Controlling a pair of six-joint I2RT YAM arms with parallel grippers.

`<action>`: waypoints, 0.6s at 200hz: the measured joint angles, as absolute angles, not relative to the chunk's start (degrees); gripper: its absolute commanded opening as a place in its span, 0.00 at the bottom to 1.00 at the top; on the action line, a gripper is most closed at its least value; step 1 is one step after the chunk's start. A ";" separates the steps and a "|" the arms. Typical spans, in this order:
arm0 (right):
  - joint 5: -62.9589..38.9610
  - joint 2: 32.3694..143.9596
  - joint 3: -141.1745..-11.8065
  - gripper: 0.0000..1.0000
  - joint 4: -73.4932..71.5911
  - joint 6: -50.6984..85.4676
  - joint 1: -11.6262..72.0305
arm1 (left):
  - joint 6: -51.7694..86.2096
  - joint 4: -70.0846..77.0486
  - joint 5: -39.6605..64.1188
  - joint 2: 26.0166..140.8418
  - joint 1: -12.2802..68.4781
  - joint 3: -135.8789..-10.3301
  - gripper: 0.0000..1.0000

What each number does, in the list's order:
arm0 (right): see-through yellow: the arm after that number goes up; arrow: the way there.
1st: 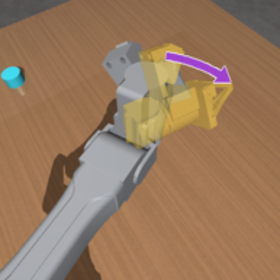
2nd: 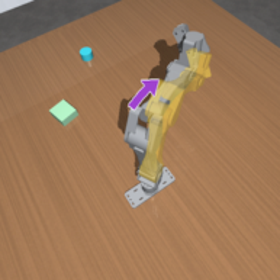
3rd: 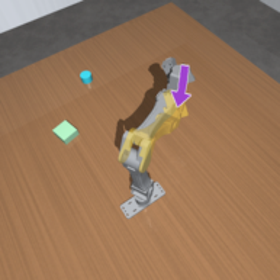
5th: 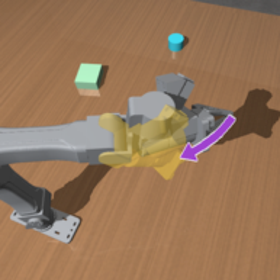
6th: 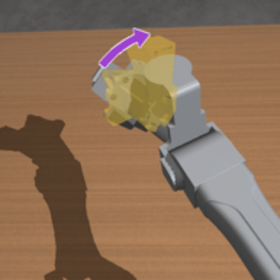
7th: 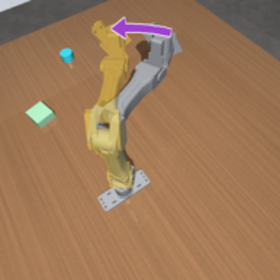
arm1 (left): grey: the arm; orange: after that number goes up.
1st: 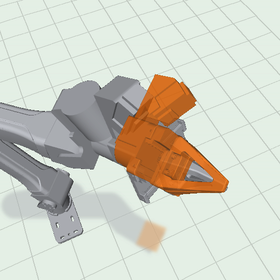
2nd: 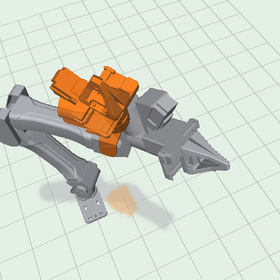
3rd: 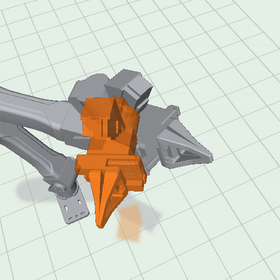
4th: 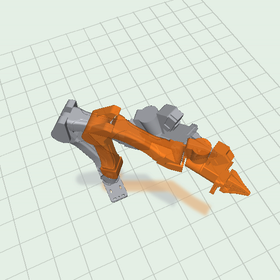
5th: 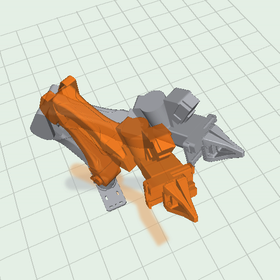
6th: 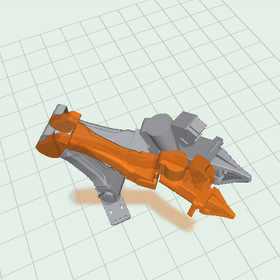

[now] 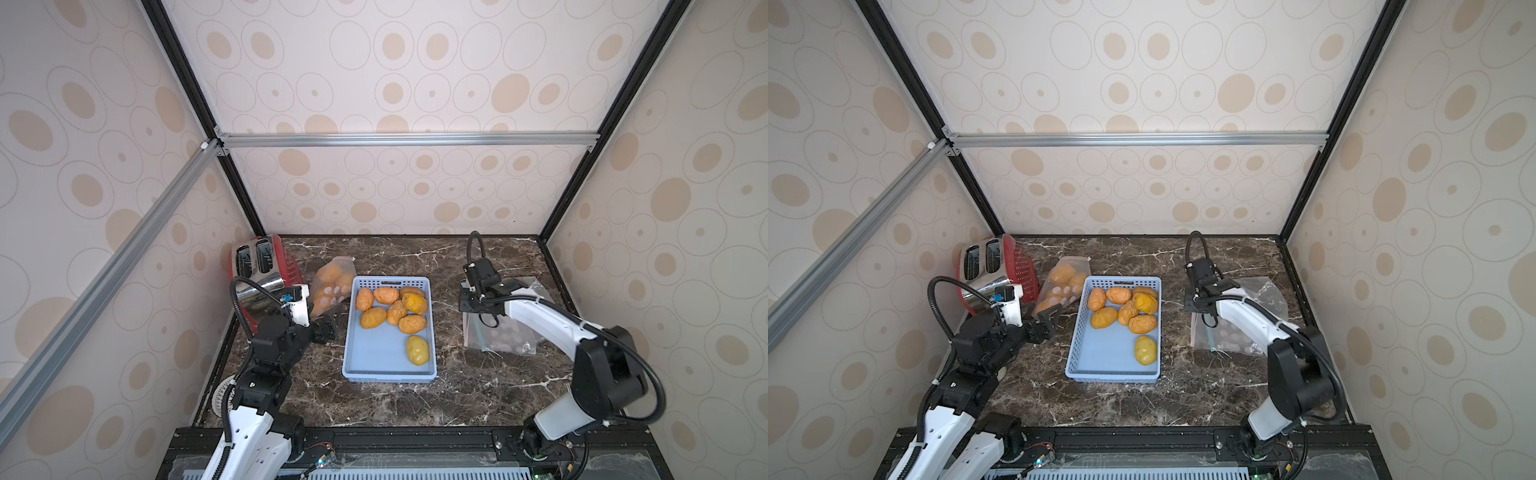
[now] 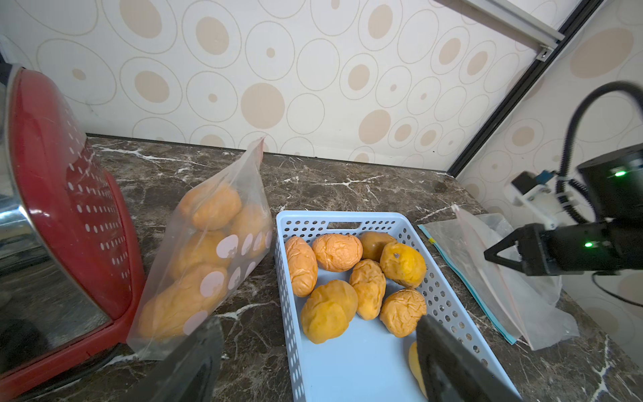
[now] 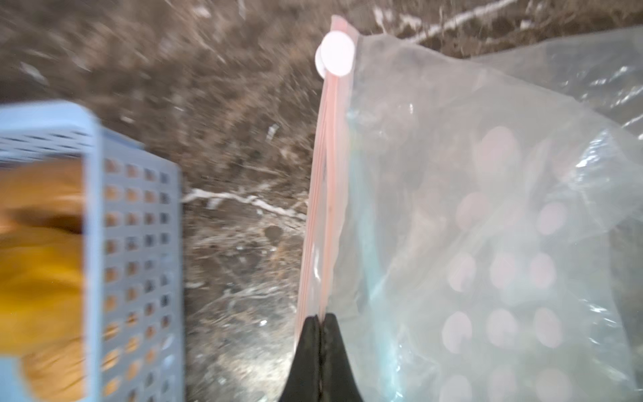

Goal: Put the potatoes into a zipper bag and zip it
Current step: Pick up the zipper food storage bag, then open the zipper of the food storage bag.

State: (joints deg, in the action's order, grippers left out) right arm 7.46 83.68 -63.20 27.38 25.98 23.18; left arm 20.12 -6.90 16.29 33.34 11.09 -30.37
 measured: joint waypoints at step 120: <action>-15.05 70.11 -54.94 0.00 6.79 35.40 27.75 | 31.83 9.52 18.44 59.77 38.81 -42.37 0.72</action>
